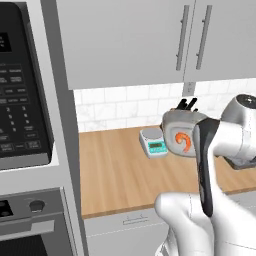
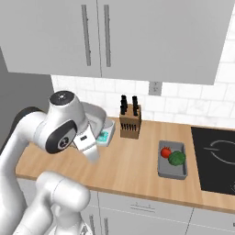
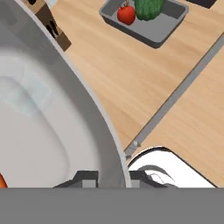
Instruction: Take the meat container that has the shrimp and place it on the second highest rack of the freezer. Then take the vegetable container that has the broccoli and tomato and place it on the highest rack of the freezer.
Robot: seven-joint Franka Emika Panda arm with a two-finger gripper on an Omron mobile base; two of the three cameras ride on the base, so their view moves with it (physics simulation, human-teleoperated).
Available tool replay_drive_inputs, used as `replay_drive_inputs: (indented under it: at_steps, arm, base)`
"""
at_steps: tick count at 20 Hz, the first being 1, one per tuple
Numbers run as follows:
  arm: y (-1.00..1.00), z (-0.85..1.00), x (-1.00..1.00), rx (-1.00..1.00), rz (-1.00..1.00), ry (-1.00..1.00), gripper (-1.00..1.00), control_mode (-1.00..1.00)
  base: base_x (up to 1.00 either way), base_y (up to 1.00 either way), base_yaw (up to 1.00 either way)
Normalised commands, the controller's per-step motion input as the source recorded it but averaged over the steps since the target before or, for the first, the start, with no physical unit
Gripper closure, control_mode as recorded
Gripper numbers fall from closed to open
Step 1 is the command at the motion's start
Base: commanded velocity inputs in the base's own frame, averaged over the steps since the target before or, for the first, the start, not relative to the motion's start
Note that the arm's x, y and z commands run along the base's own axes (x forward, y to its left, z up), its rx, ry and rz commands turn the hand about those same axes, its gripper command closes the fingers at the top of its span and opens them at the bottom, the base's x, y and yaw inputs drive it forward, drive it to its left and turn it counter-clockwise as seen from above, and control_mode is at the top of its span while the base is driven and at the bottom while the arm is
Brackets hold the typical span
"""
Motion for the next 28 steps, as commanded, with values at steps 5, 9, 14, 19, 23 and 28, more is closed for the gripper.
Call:
replay_drive_inputs:
  at_steps: [5, 9, 14, 19, 23, 28]
  arm:
    - [0.00, 0.91, -0.16, 0.02, 0.09, 0.35, 1.00, -1.00]
    - [-0.07, 0.13, 0.00, 0.01, 0.00, 0.04, 1.00, -1.00]
    - [-0.06, -0.08, -0.01, 0.00, 0.00, -0.15, 1.00, -1.00]
    - [0.20, 0.00, -0.07, -0.05, 0.00, -0.11, 1.00, -1.00]
    - [0.04, 0.00, -0.01, 0.00, 0.00, 0.00, 1.00, -1.00]
    - [0.00, 0.00, 0.00, 0.00, 0.00, 0.00, 1.00, -1.00]
  base:
    - [0.00, 0.00, 0.00]
    - [0.00, 0.00, 0.00]
    - [0.00, 0.00, 0.00]
    - [0.00, 0.00, 0.00]
    - [0.00, 0.00, 0.00]
    - [0.00, 0.00, 0.00]
